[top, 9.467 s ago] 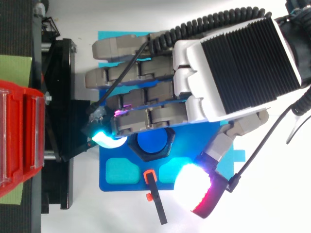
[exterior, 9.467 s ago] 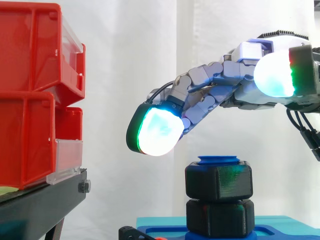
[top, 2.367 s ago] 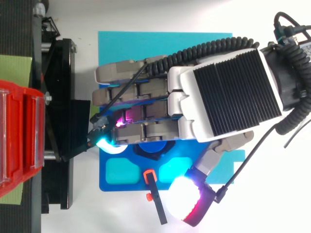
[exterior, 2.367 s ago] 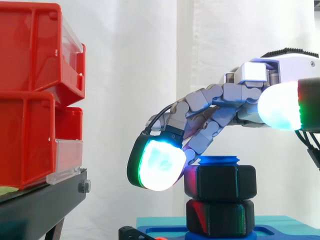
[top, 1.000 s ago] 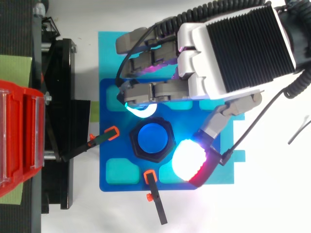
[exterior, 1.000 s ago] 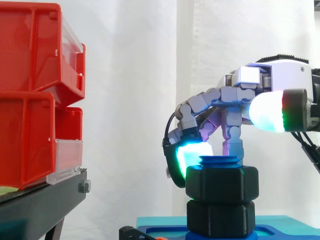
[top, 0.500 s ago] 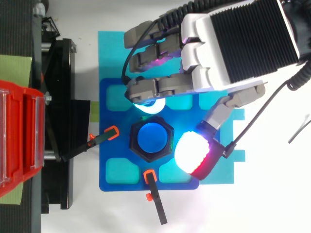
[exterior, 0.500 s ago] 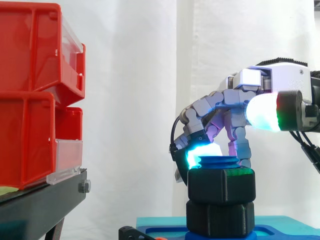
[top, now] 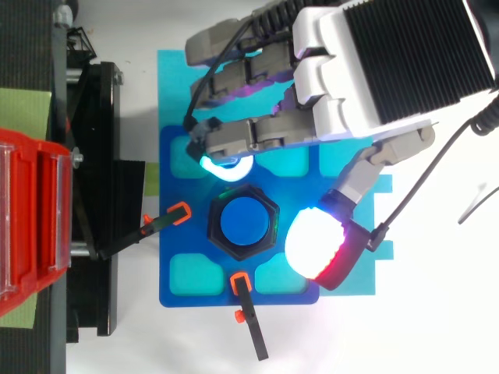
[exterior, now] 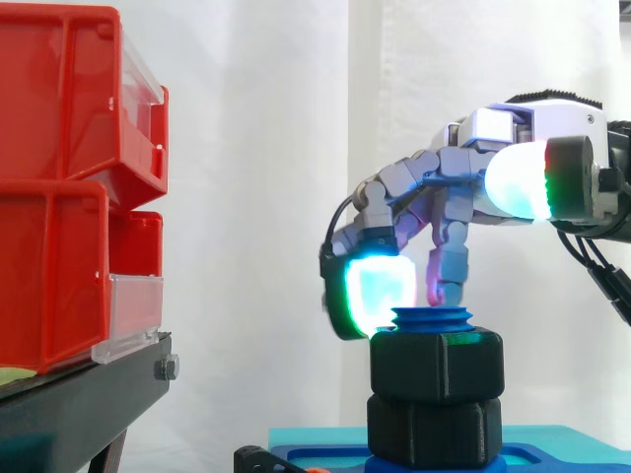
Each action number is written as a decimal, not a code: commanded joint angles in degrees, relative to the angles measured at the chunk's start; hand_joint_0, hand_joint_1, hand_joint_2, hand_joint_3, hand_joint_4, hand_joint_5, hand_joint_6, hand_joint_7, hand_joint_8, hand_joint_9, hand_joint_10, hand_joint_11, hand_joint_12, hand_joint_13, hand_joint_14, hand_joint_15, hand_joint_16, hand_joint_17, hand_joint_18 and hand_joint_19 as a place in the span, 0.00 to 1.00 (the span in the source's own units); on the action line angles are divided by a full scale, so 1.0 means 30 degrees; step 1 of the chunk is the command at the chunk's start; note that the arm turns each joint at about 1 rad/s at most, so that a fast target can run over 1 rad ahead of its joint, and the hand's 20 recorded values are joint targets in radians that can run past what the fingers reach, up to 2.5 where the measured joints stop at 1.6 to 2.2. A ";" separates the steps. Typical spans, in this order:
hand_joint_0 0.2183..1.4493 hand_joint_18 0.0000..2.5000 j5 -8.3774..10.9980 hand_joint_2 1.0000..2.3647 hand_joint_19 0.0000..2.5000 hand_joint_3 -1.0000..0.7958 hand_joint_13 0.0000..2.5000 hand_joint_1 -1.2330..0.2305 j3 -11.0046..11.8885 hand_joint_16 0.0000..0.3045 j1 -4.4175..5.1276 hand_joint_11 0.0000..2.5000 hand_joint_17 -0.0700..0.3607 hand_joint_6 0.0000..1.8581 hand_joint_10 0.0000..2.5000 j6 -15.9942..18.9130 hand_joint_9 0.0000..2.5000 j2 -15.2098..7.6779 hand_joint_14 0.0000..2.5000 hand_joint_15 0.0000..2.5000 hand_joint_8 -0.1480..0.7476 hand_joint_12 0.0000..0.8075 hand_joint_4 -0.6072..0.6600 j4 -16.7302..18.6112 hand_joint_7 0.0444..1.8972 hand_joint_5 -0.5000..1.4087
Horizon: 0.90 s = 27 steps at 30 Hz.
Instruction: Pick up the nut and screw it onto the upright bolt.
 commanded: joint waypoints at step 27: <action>0.15 0.00 0.0570 0.00 0.00 0.28 0.00 0.77 -0.0478 0.20 0.0851 0.00 0.47 0.27 0.00 -0.0263 0.09 -0.0029 0.00 0.00 0.39 0.45 0.57 0.0380 0.28 0.17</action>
